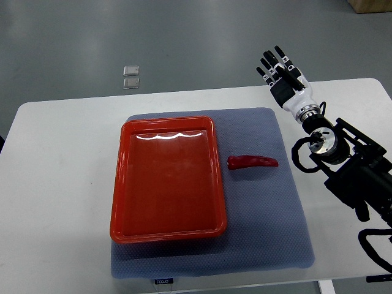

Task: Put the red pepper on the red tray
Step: 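Reach the right hand down toward the red pepper beside the tray, then close the right hand's fingers around the red pepper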

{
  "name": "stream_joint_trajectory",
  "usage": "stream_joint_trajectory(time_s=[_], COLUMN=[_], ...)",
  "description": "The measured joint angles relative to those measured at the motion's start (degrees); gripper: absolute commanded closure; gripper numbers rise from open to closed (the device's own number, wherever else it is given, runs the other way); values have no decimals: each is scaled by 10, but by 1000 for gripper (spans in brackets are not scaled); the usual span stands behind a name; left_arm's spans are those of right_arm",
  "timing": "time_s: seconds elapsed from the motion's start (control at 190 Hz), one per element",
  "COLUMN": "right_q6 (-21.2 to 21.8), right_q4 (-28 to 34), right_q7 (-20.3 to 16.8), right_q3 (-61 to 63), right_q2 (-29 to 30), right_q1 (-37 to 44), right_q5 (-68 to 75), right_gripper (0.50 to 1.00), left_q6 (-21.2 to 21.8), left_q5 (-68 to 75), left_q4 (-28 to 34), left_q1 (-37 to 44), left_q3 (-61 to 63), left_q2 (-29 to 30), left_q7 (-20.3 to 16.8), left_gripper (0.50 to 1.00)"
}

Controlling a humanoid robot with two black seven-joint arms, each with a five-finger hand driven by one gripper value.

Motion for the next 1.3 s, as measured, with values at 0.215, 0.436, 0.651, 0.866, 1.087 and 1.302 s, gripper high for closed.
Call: stream_joint_trajectory(time_s=[0.215,0.436,0.651,0.866,1.087,1.302], right_q6=[1,34,102,114,96,43], right_q4=[0,2,51,208,277,276], right_q7=[-2,-21,-36,-41,-42,-45], right_q3=[-5,-57,-192,-338,-385,-391], right_q2=[-2,-41,-135,-242,-273,-267], right_q1=[5,29,76,106,99,74], right_q5=[-7,-110,-297,-523,-602,-631], right_gripper=[583,583,583,583,583,587], left_q6=[-1,-1,-1,-1,-1,-2], left_q5=[1,0,0,0,0,1], left_q4=[-2,-1,-1,-2,-3,-3], left_q1=[0,0,0,0,0,1], left_q3=[1,1,1,2,2,2], left_q2=[0,0,0,0,0,0], left_q7=[0,0,0,0,0,0], left_gripper=[500,500,500,500,500,500])
